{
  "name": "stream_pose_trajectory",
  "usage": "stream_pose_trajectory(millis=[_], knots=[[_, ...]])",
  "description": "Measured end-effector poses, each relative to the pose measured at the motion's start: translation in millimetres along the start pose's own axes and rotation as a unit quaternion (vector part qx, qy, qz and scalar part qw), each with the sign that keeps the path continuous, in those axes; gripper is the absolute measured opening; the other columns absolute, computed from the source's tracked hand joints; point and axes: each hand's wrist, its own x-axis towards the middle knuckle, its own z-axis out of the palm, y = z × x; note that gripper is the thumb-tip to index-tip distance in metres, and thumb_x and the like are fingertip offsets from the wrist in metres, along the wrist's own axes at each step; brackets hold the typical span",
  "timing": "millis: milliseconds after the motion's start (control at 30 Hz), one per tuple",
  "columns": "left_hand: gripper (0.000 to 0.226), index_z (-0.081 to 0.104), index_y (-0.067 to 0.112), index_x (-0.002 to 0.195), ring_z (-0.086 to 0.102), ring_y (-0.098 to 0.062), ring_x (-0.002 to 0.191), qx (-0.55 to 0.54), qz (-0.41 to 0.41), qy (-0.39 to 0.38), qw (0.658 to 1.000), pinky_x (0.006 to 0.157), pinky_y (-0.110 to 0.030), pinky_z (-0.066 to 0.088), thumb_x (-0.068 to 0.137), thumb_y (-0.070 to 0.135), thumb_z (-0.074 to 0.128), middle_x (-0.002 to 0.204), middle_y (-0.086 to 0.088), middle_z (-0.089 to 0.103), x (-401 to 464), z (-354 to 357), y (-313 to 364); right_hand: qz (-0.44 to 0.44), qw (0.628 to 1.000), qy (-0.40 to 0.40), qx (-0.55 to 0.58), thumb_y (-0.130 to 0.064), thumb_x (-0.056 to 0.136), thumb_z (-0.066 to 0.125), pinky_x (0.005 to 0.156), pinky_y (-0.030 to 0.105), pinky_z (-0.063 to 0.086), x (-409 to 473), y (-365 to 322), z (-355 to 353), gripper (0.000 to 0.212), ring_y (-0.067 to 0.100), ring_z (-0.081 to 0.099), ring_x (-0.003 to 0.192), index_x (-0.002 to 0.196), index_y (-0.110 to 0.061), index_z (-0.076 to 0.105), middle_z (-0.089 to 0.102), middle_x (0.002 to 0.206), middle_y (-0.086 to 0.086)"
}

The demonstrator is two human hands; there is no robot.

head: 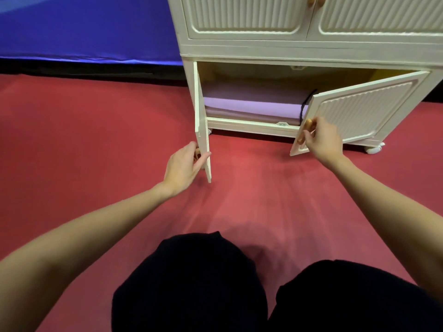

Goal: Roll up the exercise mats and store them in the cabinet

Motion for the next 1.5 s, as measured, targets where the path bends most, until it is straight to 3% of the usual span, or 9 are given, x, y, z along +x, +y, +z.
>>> stream_pose_trajectory(millis=[100,267,367,500,767,933,1033,1200,1500], knots=[[0.046,0.052,0.01,0.08,0.063,-0.024,0.067,0.022,0.067,-0.037,0.997,0.062,-0.04,0.049,0.092,0.054,0.043,0.074,0.002,0.067,13,3,10,-0.008,0.999,-0.039,0.008,-0.01,0.087,0.06,0.068,0.035,0.044,10,-2,-8,0.004,0.027,0.06,0.079,0.084,-0.01,0.058,0.065,0.078,0.006],[0.048,0.055,0.013,0.088,0.064,-0.029,0.072,0.042,0.15,-0.127,0.98,0.063,-0.041,0.048,0.094,0.056,0.034,0.077,-0.001,0.068,46,18,36,-0.057,0.995,-0.087,-0.008,-0.013,0.085,0.061,0.07,0.036,0.053,27,9,-9,0.018,0.024,0.066,0.073,0.068,-0.017,0.067,0.071,0.072,0.003],[0.038,0.055,0.009,0.084,0.064,-0.032,0.072,0.035,0.172,-0.157,0.972,0.062,-0.039,0.045,0.098,0.043,0.047,0.075,-0.007,0.067,67,29,56,-0.074,0.992,-0.104,0.001,-0.013,0.087,0.059,0.073,0.036,0.055,30,12,-7,0.026,0.015,0.066,0.069,0.064,-0.023,0.066,0.071,0.068,-0.005],[0.03,0.058,0.006,0.085,0.065,-0.032,0.083,0.046,0.189,-0.194,0.961,0.065,-0.034,0.04,0.098,0.033,0.053,0.086,-0.011,0.07,96,43,81,-0.103,0.988,-0.113,-0.009,-0.013,0.09,0.056,0.072,0.038,0.054,40,12,-6,0.03,0.018,0.066,0.073,0.064,-0.027,0.06,0.071,0.07,-0.005],[0.026,0.058,0.014,0.079,0.067,-0.027,0.081,0.037,0.194,-0.191,0.962,0.071,-0.038,0.051,0.095,0.035,0.057,0.085,-0.006,0.072,135,68,107,-0.074,0.991,-0.08,-0.079,-0.02,0.094,0.052,0.066,0.033,0.039,85,-3,11,0.017,0.038,0.063,0.094,0.084,-0.013,0.065,0.068,0.092,0.015],[0.026,0.055,0.018,0.075,0.068,-0.026,0.08,0.036,0.195,-0.194,0.961,0.074,-0.041,0.052,0.093,0.036,0.06,0.081,-0.006,0.072,151,77,113,-0.039,0.995,-0.06,-0.073,-0.021,0.098,0.05,0.073,0.04,0.042,108,-7,24,0.015,0.04,0.06,0.101,0.1,-0.009,0.059,0.066,0.105,0.018],[0.027,0.053,0.021,0.072,0.068,-0.022,0.073,0.018,0.193,-0.193,0.962,0.07,-0.036,0.052,0.093,0.036,0.06,0.074,0.0,0.069,153,83,111,-0.021,0.995,-0.058,-0.077,-0.022,0.098,0.049,0.074,0.041,0.042,120,-7,31,0.02,0.041,0.059,0.103,0.11,-0.007,0.055,0.064,0.11,0.019],[0.027,0.053,0.025,0.069,0.067,-0.01,0.058,-0.025,0.17,-0.201,0.964,0.064,-0.023,0.05,0.093,0.033,0.061,0.059,0.016,0.059,155,87,111,-0.023,0.994,-0.067,-0.082,-0.024,0.099,0.048,0.072,0.037,0.036,132,-3,37,0.02,0.04,0.058,0.104,0.112,-0.008,0.053,0.064,0.111,0.018],[0.029,0.055,0.02,0.067,0.065,-0.008,0.051,-0.06,0.128,-0.224,0.964,0.062,-0.027,0.056,0.095,0.026,0.059,0.065,0.004,0.068,173,97,128,-0.042,0.984,-0.119,-0.124,-0.021,0.097,0.046,0.072,0.04,0.043,113,35,31,0.024,0.041,0.059,0.1,0.112,-0.003,0.052,0.064,0.109,0.021]])
